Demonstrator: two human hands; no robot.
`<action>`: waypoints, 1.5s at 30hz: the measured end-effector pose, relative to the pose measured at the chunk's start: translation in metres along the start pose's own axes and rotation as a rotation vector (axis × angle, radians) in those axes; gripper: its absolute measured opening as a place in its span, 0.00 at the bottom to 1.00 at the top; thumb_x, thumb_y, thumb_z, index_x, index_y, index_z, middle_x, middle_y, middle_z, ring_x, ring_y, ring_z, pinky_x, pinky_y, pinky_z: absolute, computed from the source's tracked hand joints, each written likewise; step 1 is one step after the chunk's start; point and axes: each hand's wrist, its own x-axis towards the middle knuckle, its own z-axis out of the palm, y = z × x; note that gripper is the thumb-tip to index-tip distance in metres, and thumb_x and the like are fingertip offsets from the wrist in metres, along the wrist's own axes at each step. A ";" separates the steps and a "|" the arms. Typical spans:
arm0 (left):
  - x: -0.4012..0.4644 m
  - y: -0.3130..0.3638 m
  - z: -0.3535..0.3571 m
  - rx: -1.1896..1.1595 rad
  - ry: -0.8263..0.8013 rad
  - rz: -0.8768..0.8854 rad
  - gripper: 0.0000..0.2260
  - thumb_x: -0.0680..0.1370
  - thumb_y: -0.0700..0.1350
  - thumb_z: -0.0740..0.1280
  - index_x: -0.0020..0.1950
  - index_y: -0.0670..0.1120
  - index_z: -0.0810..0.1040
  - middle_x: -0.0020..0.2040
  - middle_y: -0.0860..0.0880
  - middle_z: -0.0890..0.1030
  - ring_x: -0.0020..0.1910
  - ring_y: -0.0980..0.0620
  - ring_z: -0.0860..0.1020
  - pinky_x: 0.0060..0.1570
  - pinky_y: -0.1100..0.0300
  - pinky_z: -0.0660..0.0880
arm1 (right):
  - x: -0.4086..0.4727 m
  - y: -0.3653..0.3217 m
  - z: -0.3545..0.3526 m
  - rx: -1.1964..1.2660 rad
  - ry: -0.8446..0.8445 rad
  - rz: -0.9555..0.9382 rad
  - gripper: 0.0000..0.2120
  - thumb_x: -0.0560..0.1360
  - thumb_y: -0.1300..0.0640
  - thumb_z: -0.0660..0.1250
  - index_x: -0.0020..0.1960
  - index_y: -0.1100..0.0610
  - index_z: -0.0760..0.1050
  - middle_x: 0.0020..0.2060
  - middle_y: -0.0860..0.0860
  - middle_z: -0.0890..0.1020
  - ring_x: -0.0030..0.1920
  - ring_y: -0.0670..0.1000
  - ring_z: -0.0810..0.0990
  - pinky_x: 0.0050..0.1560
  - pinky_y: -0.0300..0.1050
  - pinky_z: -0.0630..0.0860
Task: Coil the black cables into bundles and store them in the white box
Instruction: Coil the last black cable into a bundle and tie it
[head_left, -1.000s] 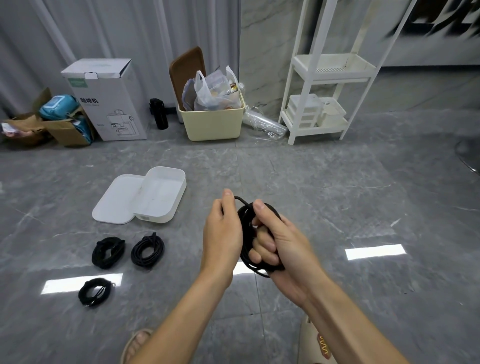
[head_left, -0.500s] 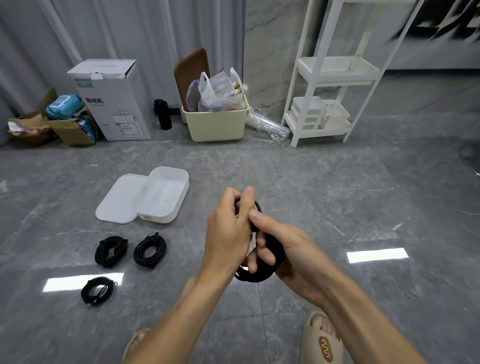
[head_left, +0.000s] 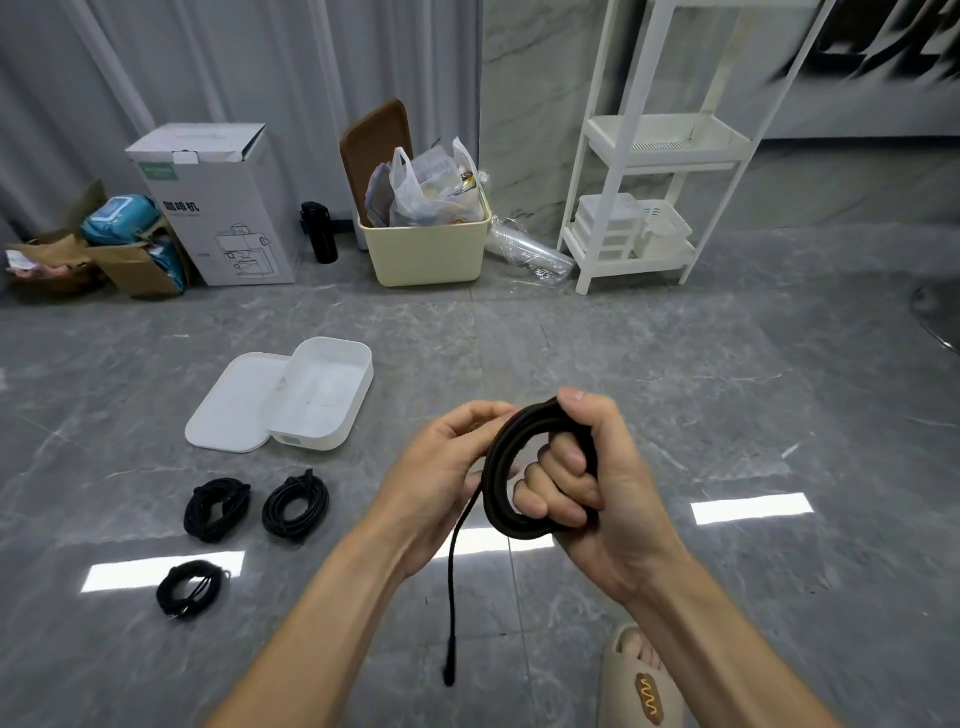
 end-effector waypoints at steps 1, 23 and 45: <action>-0.001 0.001 0.000 0.047 0.008 0.013 0.05 0.77 0.45 0.68 0.46 0.46 0.84 0.45 0.48 0.83 0.44 0.53 0.80 0.48 0.60 0.77 | 0.000 0.000 0.000 -0.007 0.005 -0.005 0.21 0.70 0.47 0.66 0.24 0.53 0.61 0.17 0.47 0.56 0.17 0.46 0.57 0.25 0.42 0.70; 0.001 -0.003 -0.005 0.176 -0.066 -0.045 0.27 0.66 0.37 0.68 0.64 0.46 0.68 0.40 0.47 0.83 0.38 0.50 0.79 0.52 0.56 0.72 | 0.013 -0.003 -0.017 -0.163 0.069 0.092 0.15 0.74 0.48 0.70 0.50 0.61 0.76 0.20 0.48 0.58 0.20 0.48 0.61 0.27 0.43 0.73; -0.012 -0.011 0.014 0.550 0.222 0.426 0.09 0.69 0.47 0.69 0.46 0.59 0.78 0.49 0.60 0.78 0.56 0.58 0.77 0.55 0.65 0.71 | 0.020 0.001 -0.013 -0.134 0.306 -0.093 0.14 0.78 0.51 0.69 0.40 0.60 0.73 0.19 0.47 0.58 0.20 0.47 0.59 0.26 0.40 0.71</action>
